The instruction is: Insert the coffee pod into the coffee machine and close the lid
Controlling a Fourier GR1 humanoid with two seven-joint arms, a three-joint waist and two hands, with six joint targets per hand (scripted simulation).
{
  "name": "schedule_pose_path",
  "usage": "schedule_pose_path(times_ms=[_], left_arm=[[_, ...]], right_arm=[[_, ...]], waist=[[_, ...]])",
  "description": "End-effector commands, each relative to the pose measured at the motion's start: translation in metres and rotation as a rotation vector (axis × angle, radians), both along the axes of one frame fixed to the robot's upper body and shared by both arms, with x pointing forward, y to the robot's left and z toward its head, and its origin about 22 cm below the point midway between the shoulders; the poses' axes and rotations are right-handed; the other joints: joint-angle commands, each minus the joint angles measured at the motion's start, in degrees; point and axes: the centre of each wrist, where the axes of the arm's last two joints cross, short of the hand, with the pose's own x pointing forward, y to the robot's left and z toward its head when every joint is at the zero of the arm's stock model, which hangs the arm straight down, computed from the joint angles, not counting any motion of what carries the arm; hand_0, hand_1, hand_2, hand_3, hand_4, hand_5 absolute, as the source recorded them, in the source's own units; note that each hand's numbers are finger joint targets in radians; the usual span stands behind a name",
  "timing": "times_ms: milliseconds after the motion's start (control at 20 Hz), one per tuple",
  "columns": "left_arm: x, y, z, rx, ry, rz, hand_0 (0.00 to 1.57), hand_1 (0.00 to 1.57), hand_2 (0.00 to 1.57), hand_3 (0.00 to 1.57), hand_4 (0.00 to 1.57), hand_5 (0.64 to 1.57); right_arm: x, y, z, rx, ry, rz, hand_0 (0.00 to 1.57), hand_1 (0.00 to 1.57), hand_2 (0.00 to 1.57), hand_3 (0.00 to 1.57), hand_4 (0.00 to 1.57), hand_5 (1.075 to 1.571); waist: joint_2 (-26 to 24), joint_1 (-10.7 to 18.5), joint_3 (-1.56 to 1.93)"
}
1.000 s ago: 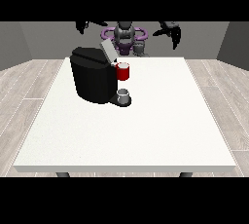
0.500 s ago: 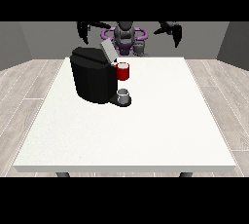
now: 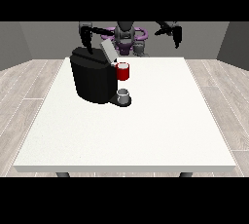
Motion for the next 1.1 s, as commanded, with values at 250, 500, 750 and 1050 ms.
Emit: schedule_pose_path(times_ms=[250, 500, 750, 1050], left_arm=[[-0.007, 0.019, 0.022, 0.018, -0.046, 0.036, 0.00, 0.00, 0.00, 0.00, 0.31, 1.571], [-0.015, 0.008, 0.011, 0.041, -0.077, 0.067, 0.00, 0.00, 0.00, 0.00, 0.35, 1.571], [-0.018, 0.015, 0.019, 0.055, -0.048, 0.091, 0.00, 0.00, 0.00, 0.00, 0.34, 1.571], [-0.006, 0.010, 0.026, 0.057, -0.088, 0.034, 0.00, 0.00, 0.00, 0.00, 0.41, 1.571]], right_arm=[[0.019, 0.023, 0.019, -0.035, -0.049, 0.083, 0.00, 0.00, 0.00, 0.00, 0.00, 1.571], [0.028, 0.041, 0.029, -0.035, -0.087, 0.116, 0.00, 0.00, 0.00, 0.00, 0.00, 1.571], [0.031, 0.027, 0.031, -0.061, -0.083, 0.123, 0.00, 0.00, 0.00, 0.00, 0.16, 1.571], [0.045, 0.084, 0.075, -0.154, -0.176, 0.175, 0.00, 0.00, 0.00, 0.00, 0.12, 1.571]], waist=[[4.33, -1.23, 0.00], [6.09, -1.25, 0.00], [5.57, -1.06, 0.00], [7.52, 1.15, -0.02]])
